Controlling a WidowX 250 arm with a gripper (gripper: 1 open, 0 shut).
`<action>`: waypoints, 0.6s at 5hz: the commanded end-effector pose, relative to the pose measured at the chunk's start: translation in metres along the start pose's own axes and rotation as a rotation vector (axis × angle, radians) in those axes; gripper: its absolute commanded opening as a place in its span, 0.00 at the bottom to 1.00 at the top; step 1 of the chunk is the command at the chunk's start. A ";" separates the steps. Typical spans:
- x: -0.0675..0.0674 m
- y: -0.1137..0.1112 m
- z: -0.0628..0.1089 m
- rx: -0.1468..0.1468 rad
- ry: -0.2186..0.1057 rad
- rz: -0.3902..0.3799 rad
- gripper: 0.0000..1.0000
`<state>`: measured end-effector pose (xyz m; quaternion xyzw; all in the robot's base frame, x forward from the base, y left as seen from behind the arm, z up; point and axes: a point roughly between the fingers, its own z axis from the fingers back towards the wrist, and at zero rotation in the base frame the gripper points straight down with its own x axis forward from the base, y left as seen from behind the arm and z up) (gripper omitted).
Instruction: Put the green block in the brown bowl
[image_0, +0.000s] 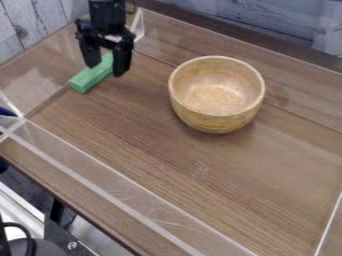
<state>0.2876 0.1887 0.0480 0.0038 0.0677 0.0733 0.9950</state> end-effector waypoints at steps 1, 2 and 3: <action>0.016 0.016 0.017 0.040 -0.076 0.024 1.00; 0.021 0.020 0.010 0.043 -0.072 0.030 1.00; 0.025 0.022 0.006 0.042 -0.072 0.031 1.00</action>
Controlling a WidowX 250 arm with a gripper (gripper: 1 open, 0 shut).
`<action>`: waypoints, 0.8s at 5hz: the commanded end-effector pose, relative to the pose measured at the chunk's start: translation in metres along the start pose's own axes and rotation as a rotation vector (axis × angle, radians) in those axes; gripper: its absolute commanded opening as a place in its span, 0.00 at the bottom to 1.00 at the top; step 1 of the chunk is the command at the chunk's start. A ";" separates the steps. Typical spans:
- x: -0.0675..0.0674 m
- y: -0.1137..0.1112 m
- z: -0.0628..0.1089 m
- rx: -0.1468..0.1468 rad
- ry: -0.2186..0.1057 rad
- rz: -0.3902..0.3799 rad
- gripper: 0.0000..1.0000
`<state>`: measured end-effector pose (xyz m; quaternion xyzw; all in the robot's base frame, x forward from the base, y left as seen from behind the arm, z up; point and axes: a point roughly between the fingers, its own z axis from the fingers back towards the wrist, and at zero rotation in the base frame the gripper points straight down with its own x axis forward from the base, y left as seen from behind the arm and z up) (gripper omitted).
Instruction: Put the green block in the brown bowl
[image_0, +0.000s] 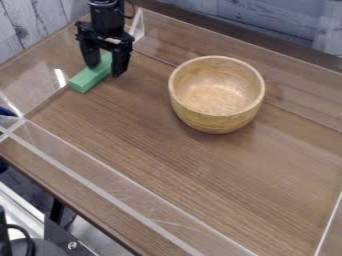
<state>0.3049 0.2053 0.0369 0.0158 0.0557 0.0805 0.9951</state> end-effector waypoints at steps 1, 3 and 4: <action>0.007 0.009 0.011 0.015 -0.051 0.010 1.00; 0.013 0.011 0.001 0.007 -0.054 0.009 1.00; 0.015 0.007 -0.006 0.004 -0.050 0.012 1.00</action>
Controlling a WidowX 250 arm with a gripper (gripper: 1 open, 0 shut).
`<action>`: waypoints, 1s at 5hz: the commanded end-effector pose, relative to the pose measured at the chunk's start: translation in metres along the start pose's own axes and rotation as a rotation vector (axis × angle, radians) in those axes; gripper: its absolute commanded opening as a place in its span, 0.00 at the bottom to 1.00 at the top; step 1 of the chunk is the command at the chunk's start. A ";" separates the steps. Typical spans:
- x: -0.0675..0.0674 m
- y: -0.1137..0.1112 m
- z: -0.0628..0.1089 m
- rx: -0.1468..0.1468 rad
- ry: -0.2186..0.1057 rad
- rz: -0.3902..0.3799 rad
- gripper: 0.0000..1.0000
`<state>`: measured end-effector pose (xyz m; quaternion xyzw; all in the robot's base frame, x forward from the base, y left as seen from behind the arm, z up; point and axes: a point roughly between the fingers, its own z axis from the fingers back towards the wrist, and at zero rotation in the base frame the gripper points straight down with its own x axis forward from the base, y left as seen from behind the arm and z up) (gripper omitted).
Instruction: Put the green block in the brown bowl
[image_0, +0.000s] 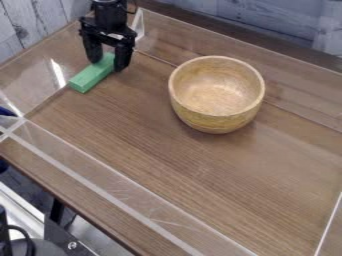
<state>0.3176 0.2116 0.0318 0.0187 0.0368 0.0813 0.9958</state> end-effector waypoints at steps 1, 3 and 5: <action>0.003 0.000 -0.009 -0.001 -0.006 0.012 1.00; 0.004 -0.002 -0.015 -0.002 0.012 0.018 0.00; 0.003 -0.006 -0.009 -0.016 0.006 0.019 0.00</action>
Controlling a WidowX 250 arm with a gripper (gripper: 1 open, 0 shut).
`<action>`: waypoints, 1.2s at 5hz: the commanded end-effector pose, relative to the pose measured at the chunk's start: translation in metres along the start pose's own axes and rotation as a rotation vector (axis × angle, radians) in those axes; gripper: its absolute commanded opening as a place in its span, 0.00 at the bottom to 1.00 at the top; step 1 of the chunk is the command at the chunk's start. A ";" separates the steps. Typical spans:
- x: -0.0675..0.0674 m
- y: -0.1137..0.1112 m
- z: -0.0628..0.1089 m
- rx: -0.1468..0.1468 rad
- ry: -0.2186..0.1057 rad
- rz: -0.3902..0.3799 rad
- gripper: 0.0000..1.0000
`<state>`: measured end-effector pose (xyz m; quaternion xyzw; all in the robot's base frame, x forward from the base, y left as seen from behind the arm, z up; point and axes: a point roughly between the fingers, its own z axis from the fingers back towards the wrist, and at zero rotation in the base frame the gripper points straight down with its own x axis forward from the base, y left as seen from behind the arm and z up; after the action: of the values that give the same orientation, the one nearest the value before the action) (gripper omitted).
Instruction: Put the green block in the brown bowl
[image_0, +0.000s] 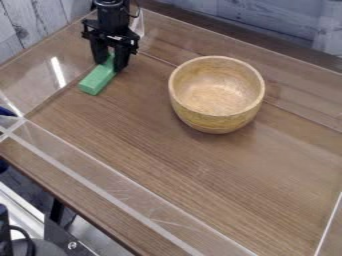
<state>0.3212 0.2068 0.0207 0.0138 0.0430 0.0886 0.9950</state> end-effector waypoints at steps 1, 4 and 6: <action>-0.001 -0.004 0.011 -0.019 -0.017 0.004 0.00; -0.002 -0.014 0.038 -0.058 -0.051 -0.003 0.00; -0.002 -0.021 0.056 -0.083 -0.075 -0.010 0.00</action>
<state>0.3173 0.1798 0.0335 -0.0501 0.0566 0.0912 0.9930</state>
